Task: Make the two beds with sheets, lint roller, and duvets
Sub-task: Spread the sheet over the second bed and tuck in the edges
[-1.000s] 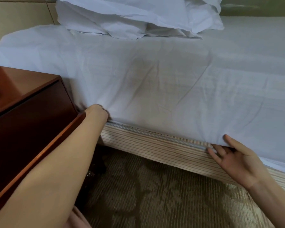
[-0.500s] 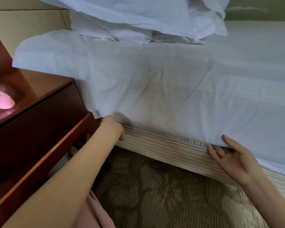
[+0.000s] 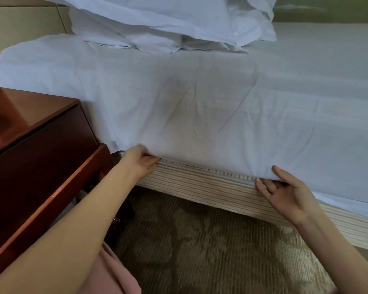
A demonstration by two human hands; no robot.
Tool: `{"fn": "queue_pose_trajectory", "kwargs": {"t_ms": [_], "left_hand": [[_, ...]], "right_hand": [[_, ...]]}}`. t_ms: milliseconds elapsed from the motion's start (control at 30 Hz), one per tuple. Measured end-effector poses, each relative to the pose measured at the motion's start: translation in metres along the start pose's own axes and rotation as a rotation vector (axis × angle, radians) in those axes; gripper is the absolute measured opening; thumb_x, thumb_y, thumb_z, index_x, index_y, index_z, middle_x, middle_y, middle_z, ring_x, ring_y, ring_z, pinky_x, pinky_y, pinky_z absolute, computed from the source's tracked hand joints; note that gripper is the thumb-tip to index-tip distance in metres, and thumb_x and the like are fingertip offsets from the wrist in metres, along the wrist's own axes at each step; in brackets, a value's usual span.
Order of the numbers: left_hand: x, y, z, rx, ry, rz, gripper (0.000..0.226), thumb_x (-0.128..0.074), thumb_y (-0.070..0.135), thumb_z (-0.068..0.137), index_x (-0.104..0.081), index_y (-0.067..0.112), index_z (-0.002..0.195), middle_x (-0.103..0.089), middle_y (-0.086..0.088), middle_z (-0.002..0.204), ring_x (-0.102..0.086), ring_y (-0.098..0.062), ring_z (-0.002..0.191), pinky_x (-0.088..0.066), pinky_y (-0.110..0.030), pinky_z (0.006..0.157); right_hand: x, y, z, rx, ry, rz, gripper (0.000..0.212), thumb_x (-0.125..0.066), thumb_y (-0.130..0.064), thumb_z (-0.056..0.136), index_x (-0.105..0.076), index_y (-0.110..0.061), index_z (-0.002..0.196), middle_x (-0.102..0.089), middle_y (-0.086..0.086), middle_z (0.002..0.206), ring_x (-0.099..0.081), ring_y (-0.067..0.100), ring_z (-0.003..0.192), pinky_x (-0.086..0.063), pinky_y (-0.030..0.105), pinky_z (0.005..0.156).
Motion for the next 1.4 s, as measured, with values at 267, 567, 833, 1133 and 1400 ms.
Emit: {"fn": "queue_pose_trajectory", "kwargs": {"t_ms": [267,567,833,1133,1400], "left_hand": [[0.017,-0.013,0.025,-0.087,0.308,0.415,0.009,-0.053,0.025,0.090,-0.055,0.017,0.088,-0.046,0.002,0.066,-0.047,-0.009,0.034,-0.036,-0.013,0.036],[-0.119,-0.132,-0.042,0.411,-0.395,0.409,0.032,-0.043,0.020,0.095,-0.049,0.013,0.063,-0.052,-0.001,0.059,-0.047,-0.014,0.058,-0.036,-0.026,0.059],[-0.159,-0.047,-0.110,-1.812,-0.148,0.961,0.044,-0.055,0.017,0.087,-0.057,0.015,0.131,-0.048,-0.014,0.139,-0.045,-0.030,0.125,-0.033,-0.048,0.102],[-0.182,-0.132,-0.101,-1.762,-0.992,1.238,0.039,-0.056,0.009,0.089,-0.059,0.012,0.128,-0.047,-0.006,0.143,-0.048,-0.023,0.128,-0.043,-0.045,0.099],[-0.197,-0.076,-0.111,-1.747,-0.446,1.201,0.062,-0.044,0.031,0.090,-0.028,0.020,0.150,-0.008,-0.001,0.158,0.002,-0.025,0.146,-0.001,-0.051,0.116]], "right_hand": [[0.010,-0.004,-0.011,-0.134,0.030,-0.134,0.087,-0.096,-0.014,0.015,-0.062,-0.023,0.095,-0.070,-0.002,0.107,-0.067,0.012,0.100,-0.050,0.064,0.075],[0.019,-0.010,-0.020,-0.188,0.289,-0.274,0.024,-0.069,-0.006,0.064,-0.053,-0.021,0.074,-0.070,0.006,0.093,-0.073,0.015,0.074,-0.044,0.044,0.076],[0.025,-0.032,-0.054,-0.094,0.496,-0.386,0.012,-0.050,-0.014,0.091,-0.060,-0.014,0.097,-0.074,0.001,0.081,-0.071,0.011,0.064,-0.044,0.029,0.073],[-0.005,-0.035,-0.067,0.023,0.644,-0.526,0.011,-0.051,-0.007,0.090,-0.059,-0.011,0.084,-0.062,0.004,0.082,-0.061,0.017,0.071,-0.045,0.028,0.065],[-0.048,-0.073,-0.089,0.139,0.604,-0.436,0.007,-0.053,-0.010,0.090,-0.059,-0.011,0.094,-0.061,0.004,0.084,-0.063,0.019,0.076,-0.048,0.030,0.067]]}}
Point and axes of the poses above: each hand's wrist, its own z-axis towards the middle knuckle, its own x-axis out of the back of the hand, y = z × x, the point moved 6 cm from there along z, towards the middle knuckle
